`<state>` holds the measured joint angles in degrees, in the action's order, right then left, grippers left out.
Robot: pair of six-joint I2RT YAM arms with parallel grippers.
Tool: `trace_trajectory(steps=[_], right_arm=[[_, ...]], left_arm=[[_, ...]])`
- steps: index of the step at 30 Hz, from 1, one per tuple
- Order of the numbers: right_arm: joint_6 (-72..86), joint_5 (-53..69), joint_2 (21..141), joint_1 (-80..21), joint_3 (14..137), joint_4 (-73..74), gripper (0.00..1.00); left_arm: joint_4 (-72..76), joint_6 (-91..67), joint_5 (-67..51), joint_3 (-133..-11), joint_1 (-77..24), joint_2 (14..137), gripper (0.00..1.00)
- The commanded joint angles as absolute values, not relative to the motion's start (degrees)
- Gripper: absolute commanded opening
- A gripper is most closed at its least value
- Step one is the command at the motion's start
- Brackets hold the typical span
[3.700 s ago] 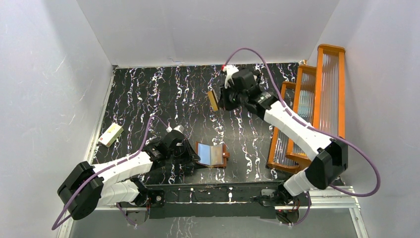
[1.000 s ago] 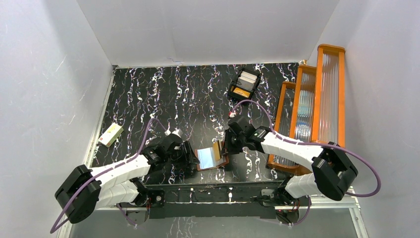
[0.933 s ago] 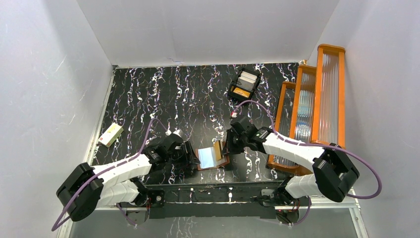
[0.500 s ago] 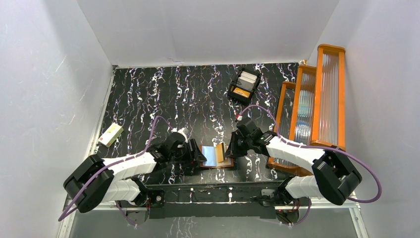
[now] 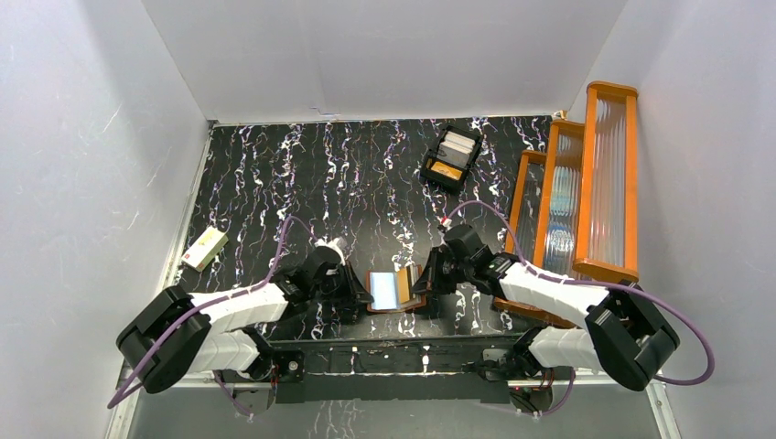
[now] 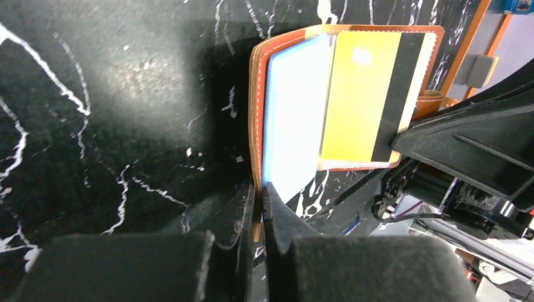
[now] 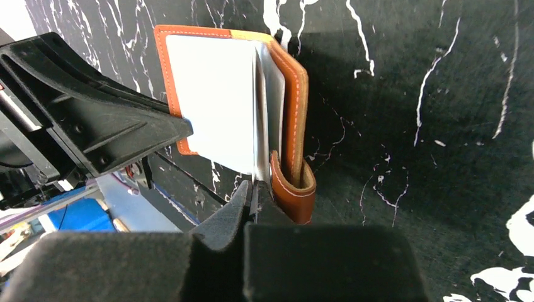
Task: Put the credit cards into the card holder
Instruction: Insert the credit card into the card holder.
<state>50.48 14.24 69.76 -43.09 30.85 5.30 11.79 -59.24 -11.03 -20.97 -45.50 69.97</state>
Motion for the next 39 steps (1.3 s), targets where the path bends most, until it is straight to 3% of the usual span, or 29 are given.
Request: trace_trajectory(steps=[1,22,39], right_arm=[[53.8,17.5,69.5,-42.8,28.7,-2.5,0.0],[53.2,16.3,70.1,-42.8,26.8,-5.3,0.0],[55.1,22.5,73.5,-42.9,23.6,-15.0,0.0]], left_arm=[[10.9,-60.2,-9.6,-18.5,-45.3,67.8,0.0],[8.5,-60.4,-8.2,-17.4,-45.3,66.4,0.0],[7.9,-60.7,-7.5,-16.5,-45.3,65.9,0.0]])
